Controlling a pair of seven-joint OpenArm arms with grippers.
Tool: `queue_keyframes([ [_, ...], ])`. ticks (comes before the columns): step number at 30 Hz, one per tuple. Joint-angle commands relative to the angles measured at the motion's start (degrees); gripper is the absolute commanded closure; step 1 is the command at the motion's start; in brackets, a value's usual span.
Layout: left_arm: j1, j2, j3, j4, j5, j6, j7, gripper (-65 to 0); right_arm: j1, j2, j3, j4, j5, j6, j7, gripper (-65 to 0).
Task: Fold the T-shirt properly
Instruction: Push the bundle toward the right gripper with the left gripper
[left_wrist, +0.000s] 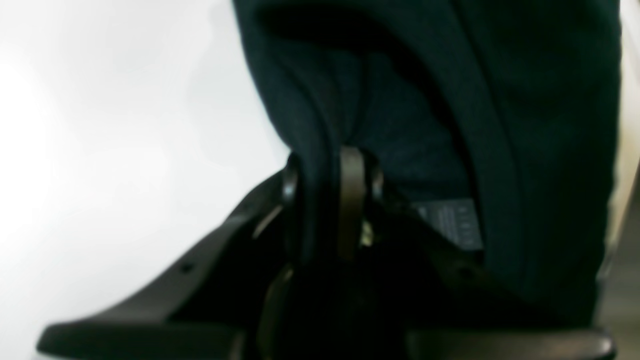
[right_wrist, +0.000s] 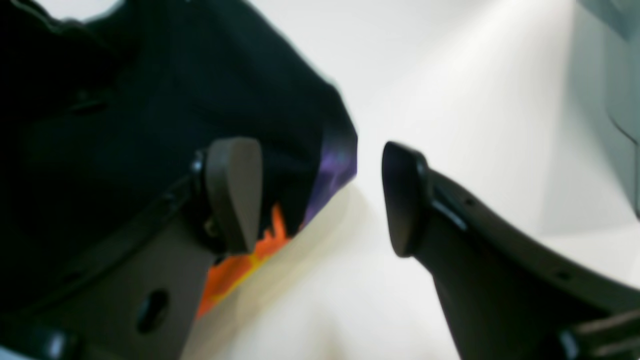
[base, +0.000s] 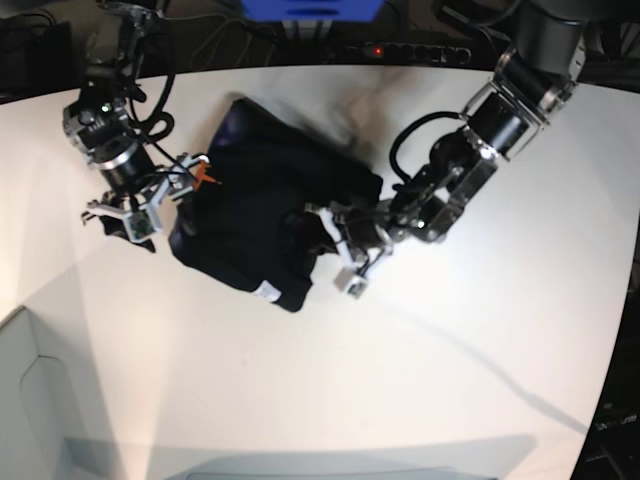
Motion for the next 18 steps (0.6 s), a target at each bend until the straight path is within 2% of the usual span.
queue_keyframes([
  [1,-3.92,0.30,4.14,-1.80,4.50,0.33,2.58,-0.1,0.66,-0.31,2.08,1.14,0.56,0.78,1.19,-38.1],
  [3,-9.55,2.93,11.44,-4.71,8.90,-2.49,2.41,-0.1,1.36,-2.15,5.51,1.14,0.56,0.78,1.19,-38.1],
  [6,-14.47,7.50,16.54,-8.31,16.55,-7.94,2.41,-0.1,1.45,-4.26,11.14,1.14,0.56,0.78,0.84,-38.1],
  [11,-16.49,18.49,15.31,-14.90,34.66,-18.05,2.05,-0.1,1.01,-7.08,16.24,1.23,0.56,0.78,1.10,-38.1],
  [13,-16.58,22.54,14.51,-17.72,42.48,-21.48,-0.32,-0.1,1.01,-8.22,17.64,1.23,0.56,0.78,0.93,-38.1],
  [16,-16.58,27.29,14.43,-22.29,50.13,-23.15,-3.75,-0.3,0.92,-9.45,19.58,1.23,0.56,0.78,0.84,-38.0],
  [18,-17.29,28.94,14.43,-25.54,53.12,-23.23,-4.71,-0.5,0.92,-10.07,19.93,1.23,0.56,0.78,0.84,-38.0],
])
